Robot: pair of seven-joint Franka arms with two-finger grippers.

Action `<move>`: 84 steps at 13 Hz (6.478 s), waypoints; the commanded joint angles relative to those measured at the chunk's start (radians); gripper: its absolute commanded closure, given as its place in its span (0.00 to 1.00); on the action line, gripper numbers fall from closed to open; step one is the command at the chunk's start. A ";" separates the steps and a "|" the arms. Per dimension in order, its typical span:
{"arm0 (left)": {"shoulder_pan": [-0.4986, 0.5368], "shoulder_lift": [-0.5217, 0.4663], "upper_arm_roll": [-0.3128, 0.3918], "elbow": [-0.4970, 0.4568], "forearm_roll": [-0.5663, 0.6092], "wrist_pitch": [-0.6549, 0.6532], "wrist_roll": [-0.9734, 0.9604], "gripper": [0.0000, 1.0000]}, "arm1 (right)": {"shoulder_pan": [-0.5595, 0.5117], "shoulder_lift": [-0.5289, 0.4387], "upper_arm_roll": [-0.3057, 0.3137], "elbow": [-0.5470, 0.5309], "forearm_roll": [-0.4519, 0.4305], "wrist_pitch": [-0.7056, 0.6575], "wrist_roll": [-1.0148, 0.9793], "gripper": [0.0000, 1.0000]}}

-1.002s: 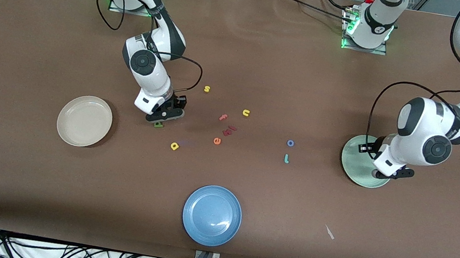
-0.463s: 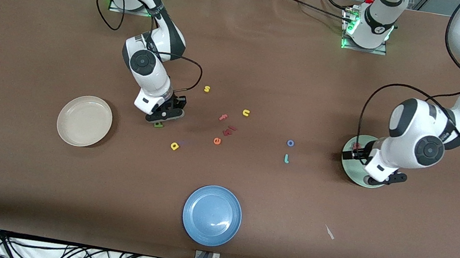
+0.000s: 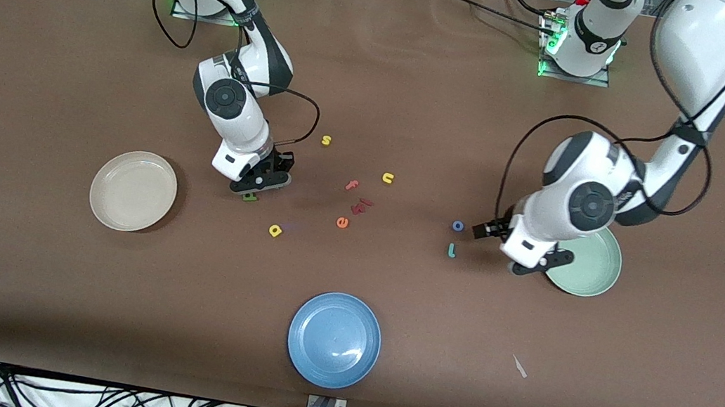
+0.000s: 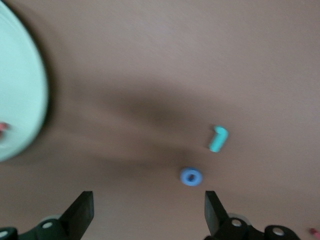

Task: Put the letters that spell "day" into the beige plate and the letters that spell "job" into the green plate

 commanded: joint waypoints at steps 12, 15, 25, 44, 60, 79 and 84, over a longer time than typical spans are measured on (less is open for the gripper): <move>-0.082 0.183 0.009 0.047 0.109 0.100 -0.195 0.36 | -0.006 -0.126 -0.173 0.070 0.007 -0.233 -0.180 0.83; -0.079 0.176 0.008 0.016 0.109 0.109 -0.203 0.39 | -0.006 -0.144 -0.213 0.070 0.010 -0.253 -0.191 0.83; -0.083 0.182 0.008 0.016 0.109 0.167 -0.243 0.61 | -0.109 -0.118 -0.344 0.070 0.014 -0.281 -0.289 0.83; 0.286 -0.009 0.006 0.023 0.112 -0.189 0.387 0.91 | -0.074 -0.062 -0.163 0.172 0.113 -0.356 0.144 0.00; 0.267 0.077 -0.234 0.113 0.225 -0.121 -0.032 0.00 | 0.067 0.106 -0.163 0.246 0.114 -0.237 0.335 0.03; -0.095 0.350 -0.056 0.332 0.317 0.000 -0.007 0.33 | 0.064 0.121 -0.161 0.245 0.114 -0.208 0.317 0.57; -0.095 0.370 -0.056 0.331 0.369 0.000 -0.022 0.49 | 0.064 0.121 -0.163 0.246 0.114 -0.208 0.317 0.66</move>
